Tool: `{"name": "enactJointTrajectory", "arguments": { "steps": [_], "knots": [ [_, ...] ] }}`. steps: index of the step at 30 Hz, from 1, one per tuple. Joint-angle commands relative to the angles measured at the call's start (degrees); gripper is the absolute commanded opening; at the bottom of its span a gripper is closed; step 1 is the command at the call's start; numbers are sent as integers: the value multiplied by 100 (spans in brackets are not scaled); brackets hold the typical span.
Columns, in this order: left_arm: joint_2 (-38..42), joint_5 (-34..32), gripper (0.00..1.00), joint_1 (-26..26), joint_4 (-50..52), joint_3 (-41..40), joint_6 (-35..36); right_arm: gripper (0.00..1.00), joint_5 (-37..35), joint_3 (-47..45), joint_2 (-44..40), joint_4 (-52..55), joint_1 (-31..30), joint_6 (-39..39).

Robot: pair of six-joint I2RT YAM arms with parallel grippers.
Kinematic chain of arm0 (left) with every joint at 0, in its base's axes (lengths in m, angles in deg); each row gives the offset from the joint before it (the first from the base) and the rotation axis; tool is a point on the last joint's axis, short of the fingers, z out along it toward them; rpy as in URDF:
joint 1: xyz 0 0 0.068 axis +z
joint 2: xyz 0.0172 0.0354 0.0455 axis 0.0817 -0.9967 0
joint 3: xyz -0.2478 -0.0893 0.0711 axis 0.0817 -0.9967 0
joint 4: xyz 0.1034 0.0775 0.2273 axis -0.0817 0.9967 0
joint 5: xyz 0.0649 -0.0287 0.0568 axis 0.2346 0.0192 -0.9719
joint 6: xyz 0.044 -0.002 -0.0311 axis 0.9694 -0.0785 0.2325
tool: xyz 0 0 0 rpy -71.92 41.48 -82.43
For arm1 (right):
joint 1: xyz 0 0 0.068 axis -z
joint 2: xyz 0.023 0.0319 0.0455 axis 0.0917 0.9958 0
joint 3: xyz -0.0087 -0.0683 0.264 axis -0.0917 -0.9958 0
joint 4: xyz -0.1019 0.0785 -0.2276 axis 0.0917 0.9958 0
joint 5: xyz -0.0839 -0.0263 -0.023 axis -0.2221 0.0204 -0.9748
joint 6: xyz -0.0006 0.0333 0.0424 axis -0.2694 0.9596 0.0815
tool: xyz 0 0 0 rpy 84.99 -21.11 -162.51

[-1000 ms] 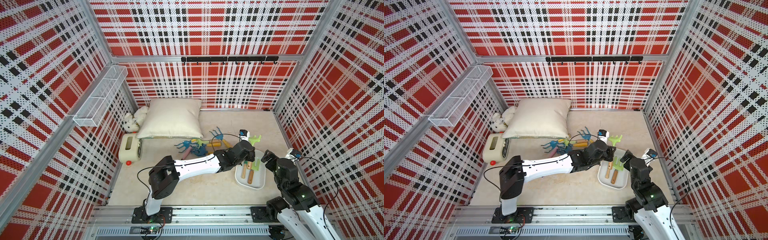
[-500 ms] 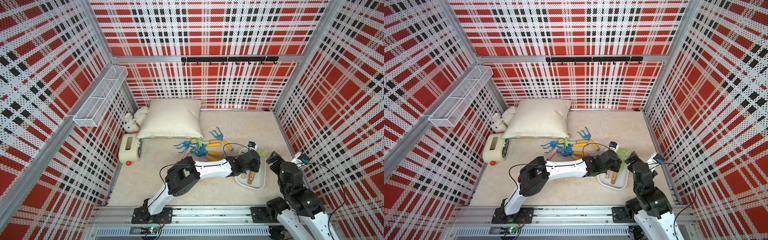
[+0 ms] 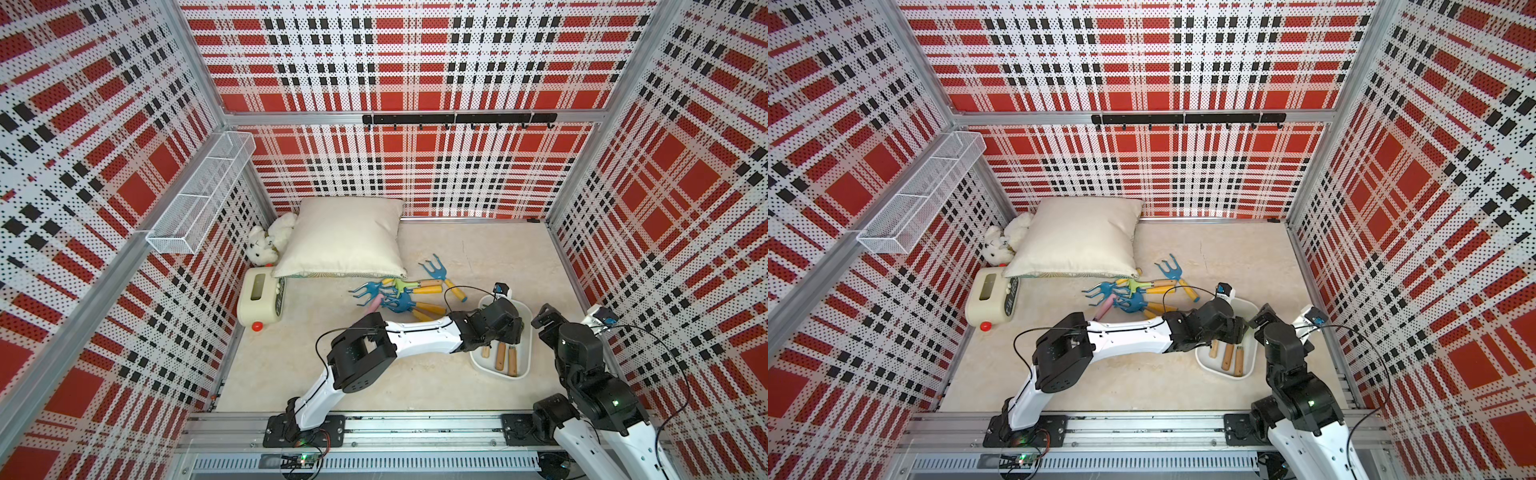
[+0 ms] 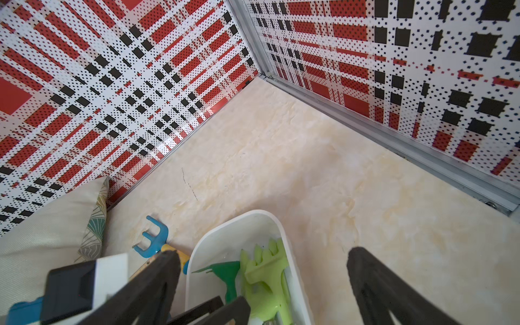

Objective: Put the rake into the storage box
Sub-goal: Place the rake in the storage box, then pick up the rake at the center of the board.

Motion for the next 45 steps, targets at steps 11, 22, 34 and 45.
{"name": "enactJointTrajectory", "arguments": {
  "steps": [11, 22, 34, 45],
  "knots": [
    [2687, -1186, 80, 508, -496, -2840, -65, 100, 2925, -98, 480, -1358, 26, -1376],
    [4919, -982, 81, 2023, -649, -5514, -239, 83, 4578, -12, 2494, -2431, -628, -2059],
    [6049, -89, 81, 3909, -529, -6654, 9, 67, 3723, 1570, 5715, -2223, -2146, -2743],
    [6685, 279, 81, 4669, -472, -7080, 140, 60, 3169, 3469, 8280, -1464, -2681, -3255]
  ]
}}
